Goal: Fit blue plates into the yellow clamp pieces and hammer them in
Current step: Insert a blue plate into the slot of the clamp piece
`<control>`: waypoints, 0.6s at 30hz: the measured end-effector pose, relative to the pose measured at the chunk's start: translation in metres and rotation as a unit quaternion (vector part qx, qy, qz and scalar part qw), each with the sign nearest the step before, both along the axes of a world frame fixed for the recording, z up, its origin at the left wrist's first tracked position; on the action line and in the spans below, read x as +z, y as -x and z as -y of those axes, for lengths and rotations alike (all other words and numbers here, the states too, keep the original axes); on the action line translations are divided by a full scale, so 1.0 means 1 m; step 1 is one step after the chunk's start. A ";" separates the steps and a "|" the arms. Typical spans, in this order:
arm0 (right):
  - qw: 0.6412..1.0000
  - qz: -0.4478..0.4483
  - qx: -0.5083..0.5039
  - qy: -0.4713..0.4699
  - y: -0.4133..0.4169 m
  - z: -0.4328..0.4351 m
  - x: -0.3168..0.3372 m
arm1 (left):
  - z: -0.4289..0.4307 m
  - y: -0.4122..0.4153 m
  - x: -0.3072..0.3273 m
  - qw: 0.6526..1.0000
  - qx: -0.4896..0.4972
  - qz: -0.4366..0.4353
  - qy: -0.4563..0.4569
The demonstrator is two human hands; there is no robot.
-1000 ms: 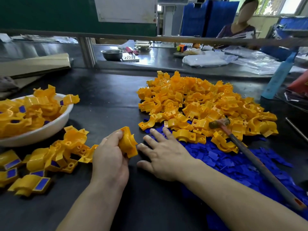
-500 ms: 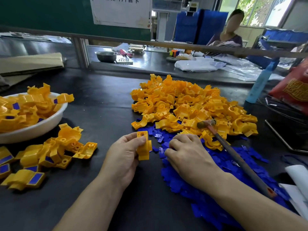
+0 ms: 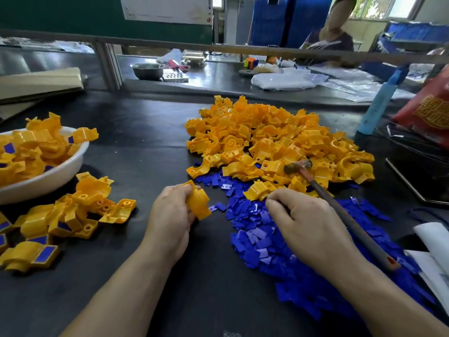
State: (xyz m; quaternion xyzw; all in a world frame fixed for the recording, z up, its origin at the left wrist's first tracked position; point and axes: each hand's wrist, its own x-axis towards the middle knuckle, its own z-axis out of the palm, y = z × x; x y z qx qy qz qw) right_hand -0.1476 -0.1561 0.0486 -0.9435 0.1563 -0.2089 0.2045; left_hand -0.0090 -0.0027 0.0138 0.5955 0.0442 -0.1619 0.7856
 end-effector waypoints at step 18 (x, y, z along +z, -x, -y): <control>0.893 0.103 0.078 -0.431 0.007 0.000 0.001 | 0.013 0.036 -0.003 0.981 -0.192 0.010 -0.027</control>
